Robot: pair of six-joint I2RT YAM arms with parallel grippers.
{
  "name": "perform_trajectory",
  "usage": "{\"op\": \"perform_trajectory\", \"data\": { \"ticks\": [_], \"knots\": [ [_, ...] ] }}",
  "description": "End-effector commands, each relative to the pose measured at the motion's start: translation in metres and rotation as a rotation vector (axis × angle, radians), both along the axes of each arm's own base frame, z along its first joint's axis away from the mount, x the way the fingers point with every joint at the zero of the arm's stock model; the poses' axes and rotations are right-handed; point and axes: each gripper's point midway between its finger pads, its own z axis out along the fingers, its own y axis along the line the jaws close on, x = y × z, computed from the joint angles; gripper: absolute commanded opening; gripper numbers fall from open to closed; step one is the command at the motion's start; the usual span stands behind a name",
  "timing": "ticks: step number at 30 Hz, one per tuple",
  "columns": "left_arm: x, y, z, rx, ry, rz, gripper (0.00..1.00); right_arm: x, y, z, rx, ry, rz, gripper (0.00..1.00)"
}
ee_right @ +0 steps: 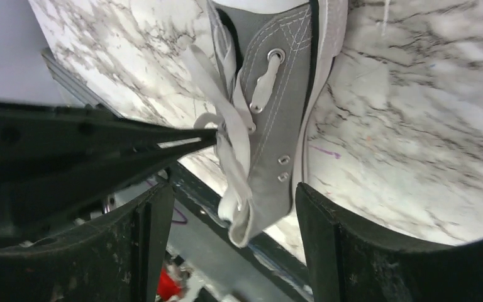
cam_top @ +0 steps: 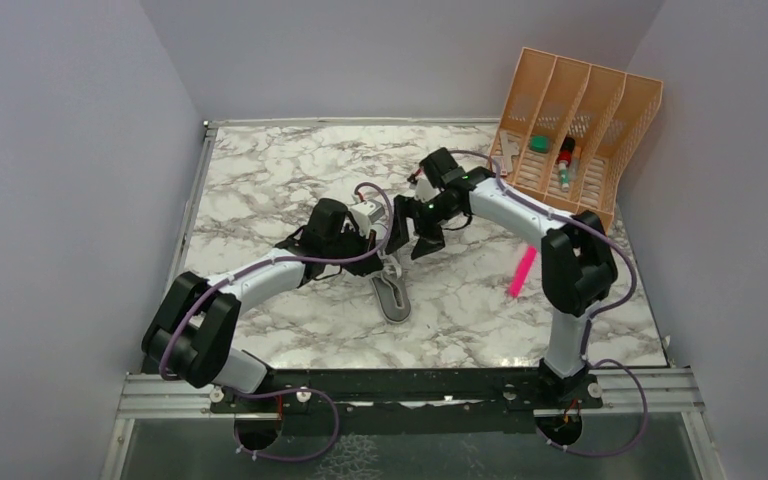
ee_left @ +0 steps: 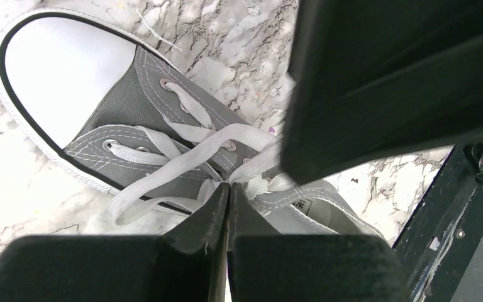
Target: Tie the shoes
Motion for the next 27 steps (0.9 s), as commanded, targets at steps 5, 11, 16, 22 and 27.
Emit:
{"op": "perform_trajectory", "data": {
  "ticks": [5,11,16,22,27],
  "knots": [
    [0.007,-0.007,0.012,-0.031,-0.037,-0.006,0.02,-0.02,-0.013,0.042,0.176,-0.252,0.226,0.74],
    [0.008,-0.007,0.012,-0.025,-0.035,-0.009,0.02,-0.046,0.004,0.031,0.205,-0.218,0.268,0.71],
    [0.009,-0.008,0.016,-0.029,-0.033,-0.012,0.02,-0.042,0.007,0.012,0.137,-0.207,0.245,0.64],
    [0.012,-0.01,0.022,-0.038,-0.04,-0.013,0.02,-0.038,0.005,-0.005,0.063,-0.207,0.21,0.57],
    [0.011,-0.01,0.021,-0.033,-0.021,-0.009,0.02,-0.042,0.007,-0.007,0.053,-0.211,0.215,0.48]
  ]
}}
